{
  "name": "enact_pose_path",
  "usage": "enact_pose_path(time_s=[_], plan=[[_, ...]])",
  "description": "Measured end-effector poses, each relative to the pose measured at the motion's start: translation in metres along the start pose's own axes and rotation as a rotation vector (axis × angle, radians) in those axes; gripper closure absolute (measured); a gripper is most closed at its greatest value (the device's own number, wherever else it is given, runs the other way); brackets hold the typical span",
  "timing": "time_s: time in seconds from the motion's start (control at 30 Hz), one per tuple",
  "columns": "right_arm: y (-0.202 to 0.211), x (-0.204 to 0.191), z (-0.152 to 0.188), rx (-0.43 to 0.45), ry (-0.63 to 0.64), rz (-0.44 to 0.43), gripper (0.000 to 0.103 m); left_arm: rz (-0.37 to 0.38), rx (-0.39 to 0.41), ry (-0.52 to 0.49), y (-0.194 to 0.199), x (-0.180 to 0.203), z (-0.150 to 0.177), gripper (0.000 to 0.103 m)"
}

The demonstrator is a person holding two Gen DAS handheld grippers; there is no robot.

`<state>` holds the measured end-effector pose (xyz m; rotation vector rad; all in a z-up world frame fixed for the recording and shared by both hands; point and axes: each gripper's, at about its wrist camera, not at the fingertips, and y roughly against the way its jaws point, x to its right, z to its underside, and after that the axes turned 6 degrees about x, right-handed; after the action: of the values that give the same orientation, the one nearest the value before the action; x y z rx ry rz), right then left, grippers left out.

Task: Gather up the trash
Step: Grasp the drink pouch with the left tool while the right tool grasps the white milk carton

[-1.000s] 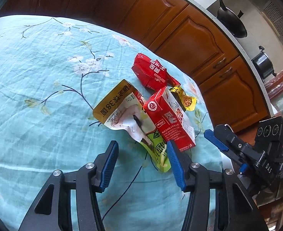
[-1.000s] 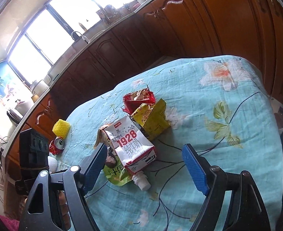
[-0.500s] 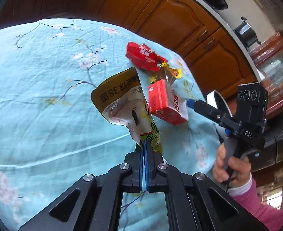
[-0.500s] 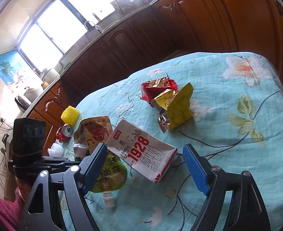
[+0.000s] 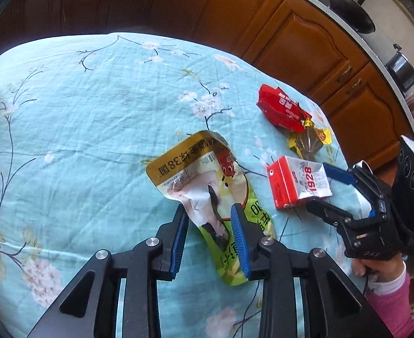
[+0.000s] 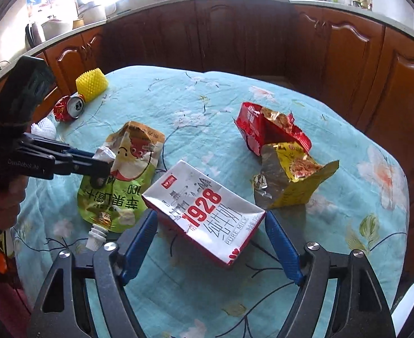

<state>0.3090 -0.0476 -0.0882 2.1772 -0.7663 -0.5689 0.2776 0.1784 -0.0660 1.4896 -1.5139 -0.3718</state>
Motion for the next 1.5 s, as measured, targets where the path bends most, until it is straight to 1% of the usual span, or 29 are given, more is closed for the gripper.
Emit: enact_pose_path(time_s=[0.03, 0.07, 0.1, 0.13, 0.17, 0.23, 0.3, 0.37, 0.4, 0.43, 0.53, 0.6, 0.63, 0.67, 0.7, 0.73, 0.8, 0.87, 0.97, 1.07, 1.1, 1.13, 1.17, 1.23, 1.27, 1.3, 1.4, 1.5], plan=[[-0.001, 0.002, 0.002, -0.025, -0.029, -0.002, 0.039, -0.001, 0.012, 0.003, 0.002, 0.000, 0.000, 0.073], [0.001, 0.002, 0.004, -0.033, -0.066, -0.038, 0.066, -0.004, 0.021, 0.005, 0.002, 0.001, -0.001, 0.073], [0.005, 0.002, 0.008, -0.039, -0.106, -0.098, 0.078, -0.007, 0.027, 0.001, 0.002, 0.001, -0.002, 0.072], [0.010, -0.002, 0.013, -0.046, -0.128, -0.148, 0.085, -0.012, 0.030, -0.006, 0.002, 0.000, -0.002, 0.072], [0.016, -0.008, 0.017, -0.050, -0.121, -0.168, 0.085, -0.022, 0.030, -0.014, 0.001, 0.000, -0.003, 0.072], [0.029, -0.017, 0.022, -0.021, -0.070, -0.120, 0.082, -0.027, 0.025, -0.023, -0.002, -0.002, -0.003, 0.070], [0.038, -0.016, 0.020, 0.022, -0.050, -0.084, 0.069, -0.021, 0.023, -0.024, -0.002, -0.005, -0.003, 0.066], [0.040, -0.010, 0.013, 0.053, -0.043, -0.062, 0.034, -0.018, 0.022, -0.020, -0.004, -0.008, -0.003, 0.064], [0.038, -0.008, 0.008, 0.059, -0.038, -0.062, 0.029, -0.014, 0.024, -0.015, -0.004, -0.009, -0.002, 0.062], [0.034, -0.008, 0.003, 0.055, -0.024, -0.067, 0.028, -0.010, 0.025, -0.009, -0.005, -0.011, -0.002, 0.061], [0.010, -0.020, -0.012, 0.020, 0.056, -0.083, 0.028, -0.002, 0.025, 0.006, -0.006, -0.014, -0.001, 0.059], [-0.007, -0.025, -0.013, -0.014, 0.092, -0.084, 0.030, -0.003, 0.028, 0.009, -0.007, -0.014, -0.001, 0.059], [-0.015, -0.025, -0.011, -0.035, 0.088, -0.083, 0.032, -0.002, 0.029, 0.007, -0.007, -0.012, -0.001, 0.059], [-0.021, -0.024, -0.009, -0.053, 0.071, -0.092, 0.048, 0.000, 0.028, 0.005, -0.007, -0.011, -0.001, 0.059], [-0.024, -0.022, -0.006, -0.065, 0.047, -0.103, 0.049, 0.003, 0.024, 0.005, -0.008, -0.010, -0.001, 0.059], [-0.022, -0.019, -0.002, -0.054, 0.021, -0.100, 0.049, 0.009, 0.022, 0.007, -0.009, -0.008, -0.001, 0.059], [-0.012, -0.013, 0.005, -0.035, -0.040, -0.099, 0.049, 0.030, 0.015, 0.006, -0.013, -0.003, 0.000, 0.059], [0.004, -0.005, 0.016, -0.008, -0.115, -0.081, 0.049, 0.044, 0.009, -0.006, -0.016, 0.004, 0.001, 0.060], [0.033, 0.008, 0.034, 0.049, -0.253, -0.085, 0.050, 0.091, -0.001, -0.034, -0.022, 0.021, 0.004, 0.061], [0.060, 0.018, 0.054, 0.117, -0.378, -0.076, 0.050, 0.116, -0.027, -0.090, -0.033, 0.045, 0.011, 0.063], [0.068, 0.021, 0.061, 0.138, -0.416, -0.071, 0.050, 0.117, -0.033, -0.113, -0.036, 0.053, 0.015, 0.069], [0.075, 0.023, 0.067, 0.155, -0.448, -0.067, 0.050, 0.121, -0.038, -0.132, -0.040, 0.059, 0.018, 0.073], [0.082, 0.025, 0.073, 0.175, -0.477, -0.059, 0.050, 0.122, -0.027, -0.150, -0.040, 0.066, 0.021, 0.075], [0.096, 0.028, 0.085, 0.206, -0.522, -0.042, 0.050, 0.126, 0.000, -0.183, -0.037, 0.079, 0.024, 0.087], [0.101, 0.029, 0.089, 0.219, -0.541, -0.032, 0.050, 0.136, 0.009, -0.191, -0.036, 0.084, 0.026, 0.091], [0.107, 0.030, 0.094, 0.232, -0.557, -0.021, 0.050, 0.146, 0.020, -0.197, -0.033, 0.090, 0.027, 0.093], [0.126, 0.035, 0.107, 0.266, -0.588, 0.007, 0.050, 0.145, 0.041, -0.230, -0.028, 0.107, 0.032, 0.095], [0.142, 0.043, 0.117, 0.291, -0.609, 0.032, 0.050, 0.179, 0.041, -0.257, -0.021, 0.123, 0.037, 0.095]])
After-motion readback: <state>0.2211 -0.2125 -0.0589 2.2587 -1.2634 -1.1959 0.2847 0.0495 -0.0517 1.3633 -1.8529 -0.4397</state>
